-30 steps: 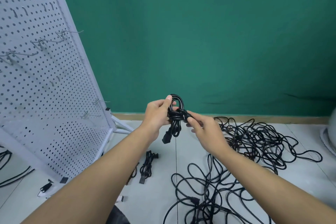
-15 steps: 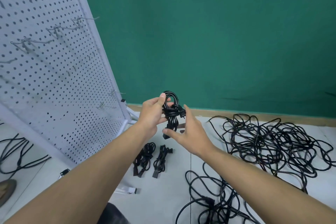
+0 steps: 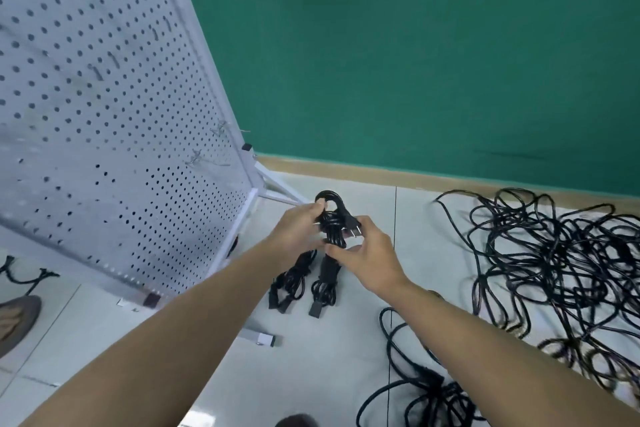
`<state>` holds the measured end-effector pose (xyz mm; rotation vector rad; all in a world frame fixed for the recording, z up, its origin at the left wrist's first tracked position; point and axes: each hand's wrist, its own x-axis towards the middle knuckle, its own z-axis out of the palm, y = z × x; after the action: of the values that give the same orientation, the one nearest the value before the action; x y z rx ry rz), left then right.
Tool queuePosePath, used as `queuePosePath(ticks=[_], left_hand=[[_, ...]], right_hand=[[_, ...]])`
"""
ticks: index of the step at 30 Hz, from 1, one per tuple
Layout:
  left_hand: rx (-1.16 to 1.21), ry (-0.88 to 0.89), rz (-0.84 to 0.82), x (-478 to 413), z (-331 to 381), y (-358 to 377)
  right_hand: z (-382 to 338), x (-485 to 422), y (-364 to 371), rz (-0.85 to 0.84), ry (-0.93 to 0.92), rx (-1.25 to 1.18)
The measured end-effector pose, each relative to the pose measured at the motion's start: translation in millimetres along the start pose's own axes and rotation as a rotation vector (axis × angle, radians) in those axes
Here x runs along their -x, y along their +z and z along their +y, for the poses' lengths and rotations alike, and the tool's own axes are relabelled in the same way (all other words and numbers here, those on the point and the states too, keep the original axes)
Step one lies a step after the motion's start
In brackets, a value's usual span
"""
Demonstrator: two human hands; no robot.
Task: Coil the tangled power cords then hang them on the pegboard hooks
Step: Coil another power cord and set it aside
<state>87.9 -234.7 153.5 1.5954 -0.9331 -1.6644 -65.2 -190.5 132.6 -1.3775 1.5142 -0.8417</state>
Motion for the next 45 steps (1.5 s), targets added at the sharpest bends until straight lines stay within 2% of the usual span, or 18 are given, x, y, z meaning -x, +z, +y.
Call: queuePosePath(ticks=[2, 4, 8, 12, 16, 24, 29, 37, 45], left_hand=[[-0.063, -0.051, 0.004, -17.1, -26.1, -5.6], [-0.232, -0.037, 0.008, -30.6, -56.1, -12.9], [-0.758, 0.164, -0.086, -45.2, -113.6, -18.7], [-1.055, 0.250, -0.215, -64.1, -150.8, -15.4], [-1.120, 0.272, -0.144, -72.2, -163.8, -11.2], [-1.207, 0.361, 0.015, -77.0, -172.0, -31.3], [-1.223, 0.441, -0.004, -73.2, -171.9, -29.0], [-1.162, 0.517, 0.015, -52.8, -162.8, -10.1], [-1.192, 0.494, -0.145, -14.5, -166.8, 5.9]], right_hand=[[25.0, -4.1, 10.8, 0.013, 0.072, -0.001], [53.1, -5.8, 18.3, 0.038, 0.143, 0.018], [104.2, -3.0, 20.5, 0.071, 0.286, 0.093], [130.6, -4.7, 27.4, 0.037, 0.412, 0.156], [140.1, -11.8, 48.3, 0.010, 0.503, 0.182], [140.6, -26.8, 92.1, -0.081, 0.533, 0.180], [146.4, -24.4, 79.1, -0.143, 0.509, 0.347], [146.5, -8.9, 30.8, -0.191, 0.511, 0.384], [142.4, 35.5, -5.8, -0.202, 0.442, 0.449]])
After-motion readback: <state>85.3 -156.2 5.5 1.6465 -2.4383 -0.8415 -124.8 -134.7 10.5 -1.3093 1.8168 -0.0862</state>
